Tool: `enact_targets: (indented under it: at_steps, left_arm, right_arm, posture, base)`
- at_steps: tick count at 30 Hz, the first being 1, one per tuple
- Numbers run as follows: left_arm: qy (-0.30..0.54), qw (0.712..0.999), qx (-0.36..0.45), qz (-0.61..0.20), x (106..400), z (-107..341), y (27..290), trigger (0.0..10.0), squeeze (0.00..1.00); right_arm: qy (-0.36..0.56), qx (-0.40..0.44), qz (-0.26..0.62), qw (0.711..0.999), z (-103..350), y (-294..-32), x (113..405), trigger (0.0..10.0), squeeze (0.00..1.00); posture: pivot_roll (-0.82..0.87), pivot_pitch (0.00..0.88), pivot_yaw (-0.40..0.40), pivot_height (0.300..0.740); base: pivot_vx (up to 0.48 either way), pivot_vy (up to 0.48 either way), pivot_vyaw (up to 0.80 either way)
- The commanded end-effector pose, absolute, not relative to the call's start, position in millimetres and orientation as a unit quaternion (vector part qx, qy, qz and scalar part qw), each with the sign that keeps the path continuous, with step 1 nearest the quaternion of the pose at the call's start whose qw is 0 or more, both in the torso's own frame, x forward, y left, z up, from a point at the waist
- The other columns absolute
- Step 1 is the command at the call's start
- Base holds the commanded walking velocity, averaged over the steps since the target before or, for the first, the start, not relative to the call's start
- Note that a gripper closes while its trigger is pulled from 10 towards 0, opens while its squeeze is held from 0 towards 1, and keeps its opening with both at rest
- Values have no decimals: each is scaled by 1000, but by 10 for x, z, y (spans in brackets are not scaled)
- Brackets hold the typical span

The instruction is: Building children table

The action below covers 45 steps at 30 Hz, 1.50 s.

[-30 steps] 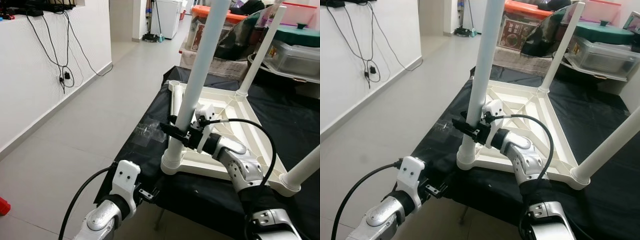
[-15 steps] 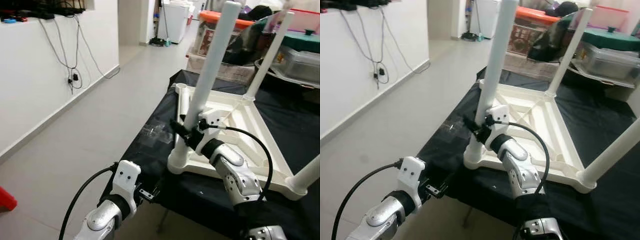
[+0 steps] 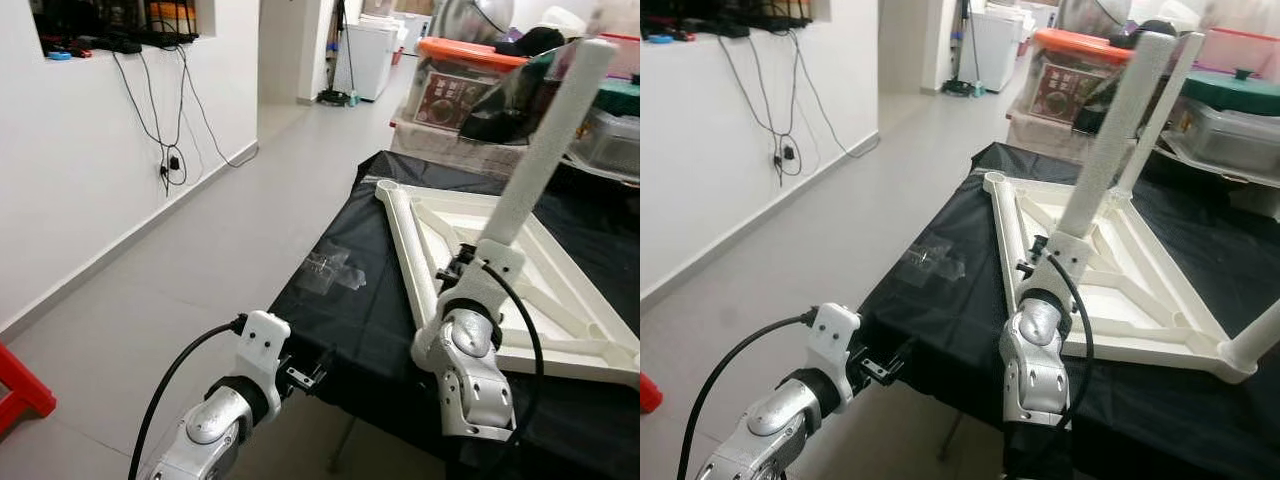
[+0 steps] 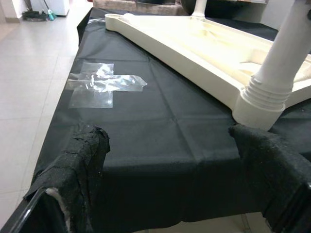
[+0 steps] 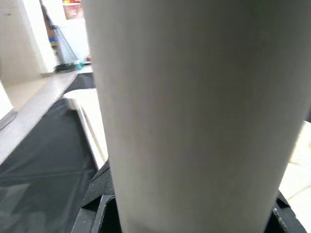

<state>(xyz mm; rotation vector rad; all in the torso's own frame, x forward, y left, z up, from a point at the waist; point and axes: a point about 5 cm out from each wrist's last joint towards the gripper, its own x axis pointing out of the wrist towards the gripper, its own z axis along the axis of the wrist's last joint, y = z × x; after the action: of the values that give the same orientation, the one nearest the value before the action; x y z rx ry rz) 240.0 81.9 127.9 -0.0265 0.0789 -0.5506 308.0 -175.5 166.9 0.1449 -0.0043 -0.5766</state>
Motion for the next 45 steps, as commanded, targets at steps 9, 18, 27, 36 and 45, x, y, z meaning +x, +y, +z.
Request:
enact_targets:
  at_steps: [9, 18, 27, 36, 45]
  left_arm:
    - [39, 960, -10, -275, 2433, 1239, 781, 10000, 0]
    - [42, 958, -12, -284, 2451, 1211, 746, 10000, 0]
    - [38, 958, -10, -286, 2463, 1212, 740, 10000, 0]
    - [34, 957, -8, -289, 2477, 1214, 733, 10000, 0]
    - [30, 957, -4, -288, 2471, 1212, 731, 10000, 0]
  right_arm:
    - [28, 112, -288, 951, 1639, -1420, 3196, 10000, 933]
    - [-17, 74, -218, 973, 1586, -1790, 3188, 10000, 0]
    - [-31, 74, -12, 997, 1583, -2081, 3221, 10000, 0]
    - [-3, 59, 229, 972, 1716, -2026, 3270, 10000, 0]
    - [41, 46, 438, 897, 1764, -1864, 3240, 10000, 0]
  posture:
    - [166, 0, -109, 740]
    - [156, 0, -106, 740]
    - [155, 0, -105, 740]
    - [163, 0, -108, 740]
    - [178, 0, -118, 740]
  base:
    - [0, 0, 0]
    - [0, 0, 0]
    - [0, 0, 0]
    - [0, 0, 0]
    - [0, 0, 0]
